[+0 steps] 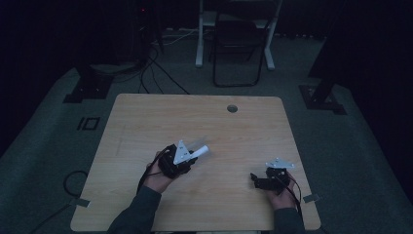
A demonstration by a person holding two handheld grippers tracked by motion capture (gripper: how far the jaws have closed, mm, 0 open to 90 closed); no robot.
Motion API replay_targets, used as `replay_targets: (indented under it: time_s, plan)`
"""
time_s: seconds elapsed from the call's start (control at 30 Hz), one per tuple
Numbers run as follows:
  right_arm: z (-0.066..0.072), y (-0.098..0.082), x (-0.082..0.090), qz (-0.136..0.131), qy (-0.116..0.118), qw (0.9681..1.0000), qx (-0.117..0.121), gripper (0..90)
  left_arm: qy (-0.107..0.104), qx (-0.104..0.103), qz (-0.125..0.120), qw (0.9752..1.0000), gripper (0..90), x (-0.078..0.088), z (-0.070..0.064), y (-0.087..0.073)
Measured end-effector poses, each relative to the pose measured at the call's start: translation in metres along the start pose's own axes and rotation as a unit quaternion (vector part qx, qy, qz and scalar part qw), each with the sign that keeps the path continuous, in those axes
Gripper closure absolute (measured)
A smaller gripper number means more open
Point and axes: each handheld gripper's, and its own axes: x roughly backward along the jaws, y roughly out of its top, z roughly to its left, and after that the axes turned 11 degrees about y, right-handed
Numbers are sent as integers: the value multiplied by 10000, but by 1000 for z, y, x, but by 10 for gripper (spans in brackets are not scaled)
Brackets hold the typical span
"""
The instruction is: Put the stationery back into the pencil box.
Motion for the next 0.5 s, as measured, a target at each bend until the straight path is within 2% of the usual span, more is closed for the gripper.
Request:
replay_targets:
  time_s: [0.5]
  plan:
    - [1,-1,0,-3,3,10000,-8,137,155,42,64,9999,709,-5,6,-3]
